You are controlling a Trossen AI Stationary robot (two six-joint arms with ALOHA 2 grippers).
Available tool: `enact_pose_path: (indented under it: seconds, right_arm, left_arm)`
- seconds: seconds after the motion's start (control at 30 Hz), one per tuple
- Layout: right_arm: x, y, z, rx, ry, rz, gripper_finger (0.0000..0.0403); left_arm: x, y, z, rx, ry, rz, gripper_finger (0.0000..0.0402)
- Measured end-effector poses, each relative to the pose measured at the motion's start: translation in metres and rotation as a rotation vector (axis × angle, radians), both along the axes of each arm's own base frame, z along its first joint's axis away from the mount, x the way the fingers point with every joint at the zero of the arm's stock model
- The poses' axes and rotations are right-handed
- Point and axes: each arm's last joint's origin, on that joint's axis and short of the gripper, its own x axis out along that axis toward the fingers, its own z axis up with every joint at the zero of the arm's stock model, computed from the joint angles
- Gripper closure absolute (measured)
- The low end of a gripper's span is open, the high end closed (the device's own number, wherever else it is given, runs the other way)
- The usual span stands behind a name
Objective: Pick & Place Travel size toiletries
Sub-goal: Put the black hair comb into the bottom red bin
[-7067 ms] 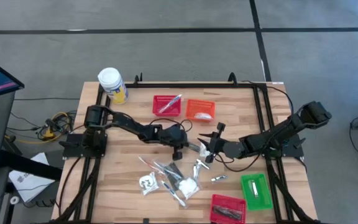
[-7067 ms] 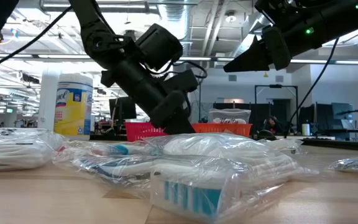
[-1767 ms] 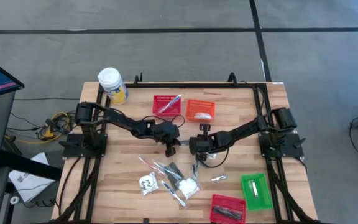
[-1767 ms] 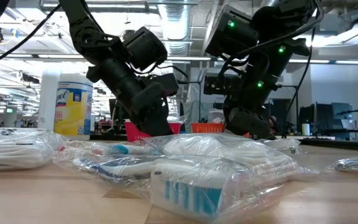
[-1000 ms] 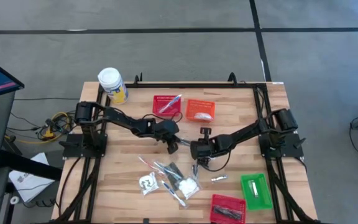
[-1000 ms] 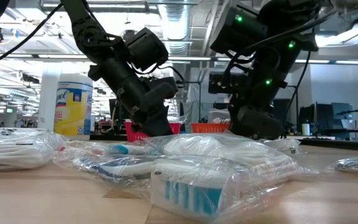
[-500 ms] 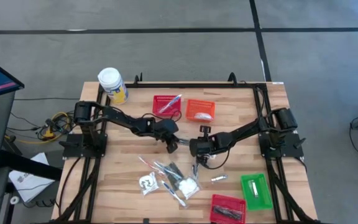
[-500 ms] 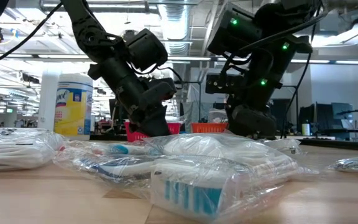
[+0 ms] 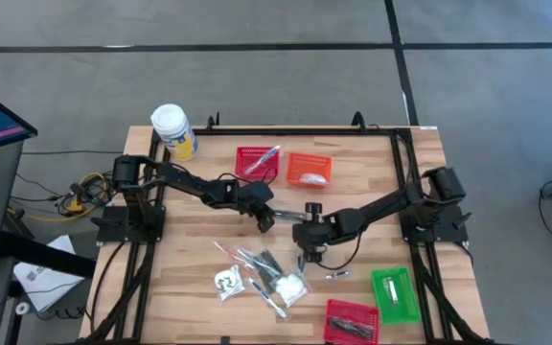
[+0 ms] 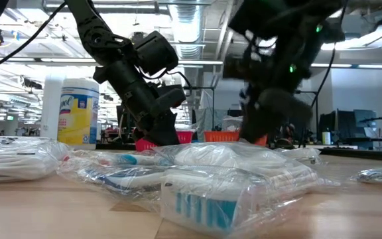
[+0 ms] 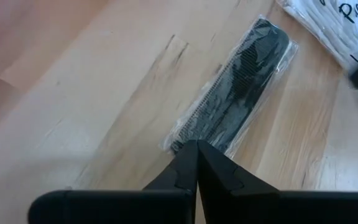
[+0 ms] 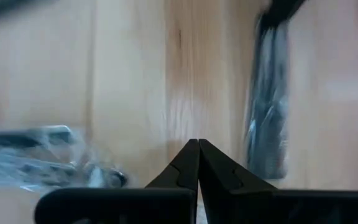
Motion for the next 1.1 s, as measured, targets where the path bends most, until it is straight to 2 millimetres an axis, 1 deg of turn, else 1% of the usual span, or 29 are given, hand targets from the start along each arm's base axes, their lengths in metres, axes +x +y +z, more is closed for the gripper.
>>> enact_pose_path:
  seconds: [0.1,0.2,0.33,0.6,0.8,1.0,1.1]
  right_arm:
    - [0.001,-0.006,-0.011,0.019,0.047,-0.026,0.0403]
    - [0.002,-0.010,-0.013,0.022,0.049,-0.054,0.0403]
    - [0.003,-0.013,-0.013,0.027,0.050,-0.068,0.0403]
    - [0.003,-0.016,-0.014,0.021,0.049,-0.090,0.0403]
    - [0.003,-0.018,-0.014,-0.013,0.046,-0.105,0.0403]
    - [0.003,-0.020,-0.015,-0.035,0.033,-0.119,0.0403]
    - [0.004,-0.023,-0.015,-0.043,0.026,-0.131,0.0403]
  left_arm:
    - [0.000,0.000,0.000,0.001,0.000,0.000,0.0401]
    - [0.000,-0.001,0.000,-0.007,-0.001,-0.013,0.0401]
    - [0.000,-0.002,0.000,-0.041,-0.005,-0.085,0.0401]
    - [0.001,-0.021,-0.001,-0.166,-0.025,-0.291,0.0401]
    - [0.004,-0.034,0.001,-0.237,-0.087,-0.412,0.0401]
    - [0.006,-0.038,0.003,-0.217,-0.122,-0.457,0.0401]
    - [0.011,-0.037,0.006,-0.181,-0.185,-0.475,0.0401]
